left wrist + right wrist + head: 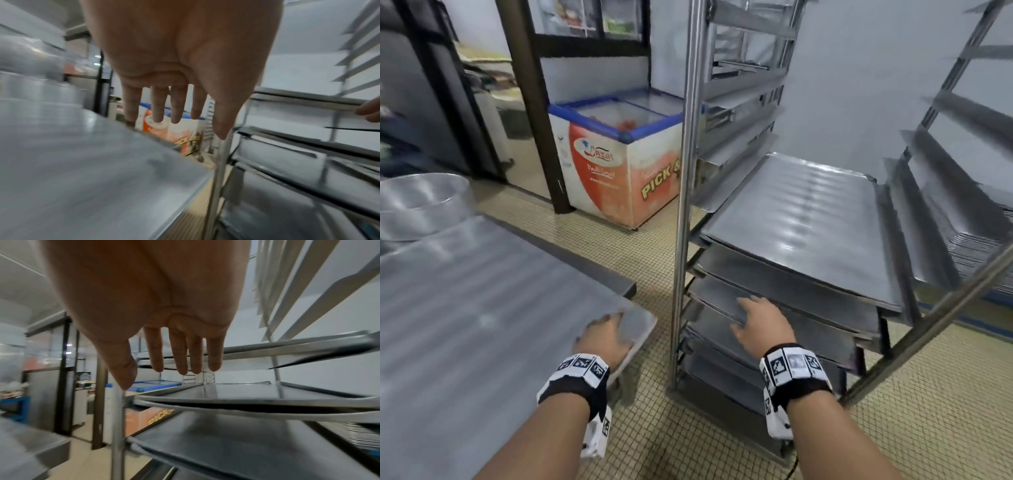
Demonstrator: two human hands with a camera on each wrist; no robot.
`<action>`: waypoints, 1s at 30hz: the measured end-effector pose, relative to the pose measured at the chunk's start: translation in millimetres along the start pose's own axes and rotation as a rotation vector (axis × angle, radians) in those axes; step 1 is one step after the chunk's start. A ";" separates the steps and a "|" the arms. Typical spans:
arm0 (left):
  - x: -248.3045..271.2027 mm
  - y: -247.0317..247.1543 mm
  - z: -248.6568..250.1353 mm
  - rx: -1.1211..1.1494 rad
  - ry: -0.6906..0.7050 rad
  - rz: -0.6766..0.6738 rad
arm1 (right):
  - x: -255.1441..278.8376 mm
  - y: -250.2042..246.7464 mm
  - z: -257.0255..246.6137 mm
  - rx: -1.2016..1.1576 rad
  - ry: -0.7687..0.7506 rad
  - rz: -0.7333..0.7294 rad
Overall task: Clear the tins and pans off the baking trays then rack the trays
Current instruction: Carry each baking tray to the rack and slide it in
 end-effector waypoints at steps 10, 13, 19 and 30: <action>124.8 71.1 -147.4 0.199 -0.677 -0.019 | -29.4 70.7 -128.7 -0.004 -0.329 -0.286; 142.6 71.2 -134.2 0.227 -0.709 0.003 | -37.9 98.2 -149.9 0.011 -0.419 -0.375; 173.5 74.9 -115.0 0.242 -0.763 -0.019 | -45.0 135.7 -157.4 0.088 -0.490 -0.440; 224.7 110.0 -72.3 0.313 -1.046 0.055 | -54.5 174.1 -101.9 -0.177 -0.223 -0.584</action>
Point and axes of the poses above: each hand's wrist, its own x-axis away from the middle knuckle, its own y-axis out of the palm, z = x × y, the point moved 2 cm from there along -x, towards the middle knuckle, and after that the axes turned 1 degree about -x, right-handed, at the moved point
